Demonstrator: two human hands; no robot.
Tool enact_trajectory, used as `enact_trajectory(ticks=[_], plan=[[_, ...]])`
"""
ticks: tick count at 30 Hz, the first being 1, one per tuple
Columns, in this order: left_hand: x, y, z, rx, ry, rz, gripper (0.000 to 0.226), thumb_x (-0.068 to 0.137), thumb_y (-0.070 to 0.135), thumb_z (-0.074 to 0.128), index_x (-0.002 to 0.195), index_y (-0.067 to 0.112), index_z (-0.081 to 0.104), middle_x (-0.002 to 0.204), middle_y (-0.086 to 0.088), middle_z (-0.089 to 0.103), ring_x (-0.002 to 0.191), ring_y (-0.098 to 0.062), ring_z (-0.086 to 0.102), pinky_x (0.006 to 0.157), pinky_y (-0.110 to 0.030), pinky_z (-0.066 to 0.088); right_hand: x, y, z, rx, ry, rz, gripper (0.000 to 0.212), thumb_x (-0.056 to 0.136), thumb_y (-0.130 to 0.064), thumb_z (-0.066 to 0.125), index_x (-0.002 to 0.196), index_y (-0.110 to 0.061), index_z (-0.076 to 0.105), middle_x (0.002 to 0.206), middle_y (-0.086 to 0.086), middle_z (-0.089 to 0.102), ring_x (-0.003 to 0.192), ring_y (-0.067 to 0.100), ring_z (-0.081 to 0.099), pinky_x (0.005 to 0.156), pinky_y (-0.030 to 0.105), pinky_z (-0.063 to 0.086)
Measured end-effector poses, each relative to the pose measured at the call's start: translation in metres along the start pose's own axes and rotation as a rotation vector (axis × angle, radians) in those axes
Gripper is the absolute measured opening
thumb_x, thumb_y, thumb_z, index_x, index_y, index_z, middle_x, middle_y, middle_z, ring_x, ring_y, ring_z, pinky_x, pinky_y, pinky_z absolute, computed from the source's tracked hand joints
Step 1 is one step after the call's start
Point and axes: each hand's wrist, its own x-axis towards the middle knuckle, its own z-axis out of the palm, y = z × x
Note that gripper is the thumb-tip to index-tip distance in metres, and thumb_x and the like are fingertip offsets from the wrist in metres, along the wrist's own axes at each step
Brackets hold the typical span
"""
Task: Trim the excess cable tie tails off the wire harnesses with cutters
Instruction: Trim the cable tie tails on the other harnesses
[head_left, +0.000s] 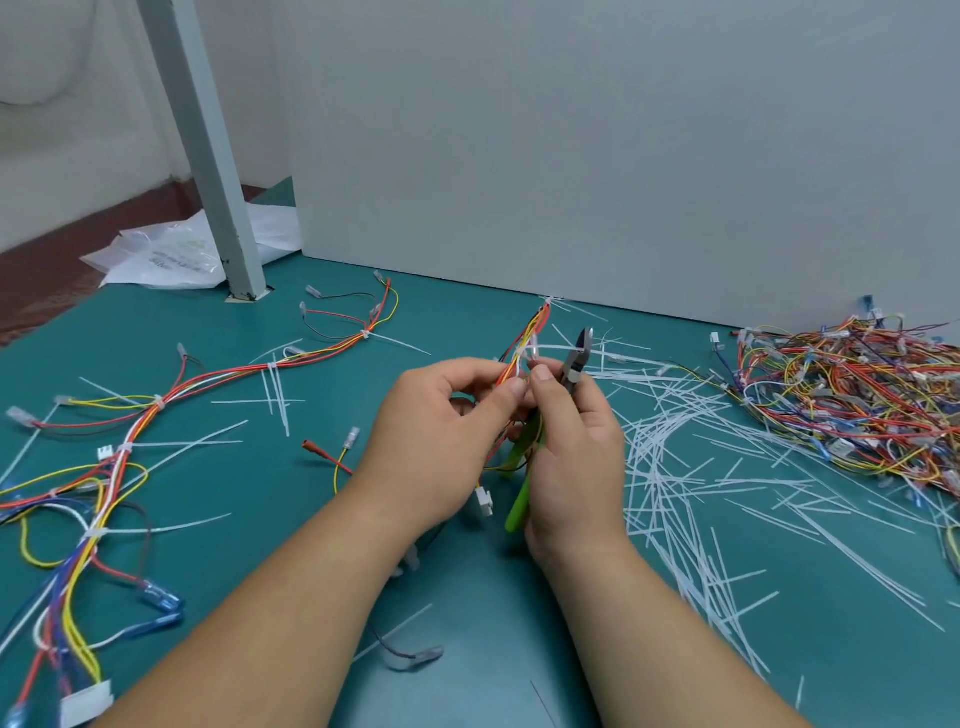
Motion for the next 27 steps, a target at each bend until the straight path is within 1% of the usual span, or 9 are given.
enact_trajectory(ticks=[3,5,8,10,13,16,20,24,27], plan=[[0.001,0.001,-0.001,-0.056,0.025,-0.031,0.015,0.097,0.014,0.067,0.092,0.023,0.077,0.075,0.009,0.075,0.05,-0.002,0.058,0.048,-0.013,0.046,-0.001,-0.003,-0.002,0.001,-0.054,0.021,0.022,0.084,-0.022,0.059,0.099,-0.02,0.076,0.088,0.003,0.071,0.085,0.022,0.061,0.076,0.041,0.05],[0.003,0.0,-0.002,-0.123,0.028,-0.061,0.015,0.098,0.013,0.065,0.096,0.021,0.077,0.071,0.006,0.074,0.047,-0.004,0.054,0.047,-0.012,0.043,-0.002,-0.005,-0.002,-0.047,-0.103,0.037,0.027,0.081,-0.019,0.059,0.102,-0.019,0.077,0.097,0.002,0.075,0.086,0.019,0.066,0.071,0.035,0.053],[0.004,0.0,-0.002,-0.176,0.004,-0.086,0.018,0.101,0.012,0.061,0.11,0.016,0.076,0.067,0.006,0.069,0.052,-0.006,0.054,0.053,-0.012,0.044,-0.005,-0.006,0.0,-0.167,-0.115,0.001,0.027,0.082,-0.022,0.061,0.101,-0.028,0.079,0.118,0.007,0.073,0.106,0.024,0.069,0.083,0.036,0.053],[0.005,0.0,-0.003,-0.196,0.004,-0.088,0.02,0.1,0.012,0.062,0.112,0.017,0.077,0.073,-0.003,0.068,0.054,-0.009,0.053,0.055,-0.014,0.046,-0.008,-0.007,0.002,-0.271,-0.131,-0.085,0.027,0.087,-0.026,0.059,0.104,-0.036,0.078,0.122,0.013,0.068,0.111,0.022,0.067,0.092,0.037,0.055],[0.005,0.001,-0.003,-0.228,0.049,-0.083,0.02,0.098,0.011,0.065,0.105,0.023,0.079,0.076,-0.008,0.066,0.053,-0.01,0.049,0.052,-0.016,0.045,-0.01,-0.005,0.002,-0.438,-0.129,-0.211,0.04,0.093,-0.032,0.058,0.132,-0.028,0.069,0.119,0.008,0.066,0.113,0.016,0.065,0.103,0.041,0.051],[0.005,0.003,-0.003,-0.242,0.092,-0.058,0.024,0.097,0.01,0.066,0.096,0.031,0.079,0.07,-0.002,0.063,0.053,-0.007,0.047,0.052,-0.016,0.045,-0.01,-0.004,0.002,-0.552,-0.056,-0.286,0.054,0.098,-0.033,0.065,0.149,-0.017,0.056,0.119,-0.002,0.068,0.117,0.008,0.063,0.106,0.031,0.048],[0.002,0.002,-0.002,0.022,0.159,0.068,0.023,0.096,0.016,0.069,0.108,0.035,0.075,0.093,-0.002,0.075,0.074,-0.003,0.062,0.073,-0.02,0.051,-0.01,-0.003,-0.001,-0.663,0.041,-0.407,0.049,0.1,-0.02,0.068,0.147,-0.013,0.057,0.112,-0.007,0.063,0.109,-0.009,0.056,0.099,0.009,0.039],[-0.001,0.001,0.001,0.197,0.181,0.175,0.025,0.098,0.015,0.067,0.119,0.023,0.075,0.084,-0.003,0.063,0.068,-0.007,0.055,0.065,-0.012,0.043,-0.009,-0.003,-0.001,-0.709,0.068,-0.433,0.04,0.101,-0.026,0.064,0.139,-0.015,0.064,0.111,-0.012,0.061,0.114,0.001,0.058,0.107,0.032,0.045],[-0.002,0.0,0.001,0.259,0.172,0.237,0.027,0.098,0.014,0.067,0.123,0.022,0.074,0.076,0.006,0.055,0.068,-0.003,0.053,0.064,-0.009,0.039,-0.01,-0.003,0.0,-0.701,0.079,-0.439,0.042,0.098,-0.03,0.06,0.138,-0.016,0.066,0.119,-0.007,0.064,0.116,0.007,0.059,0.107,0.038,0.046]])
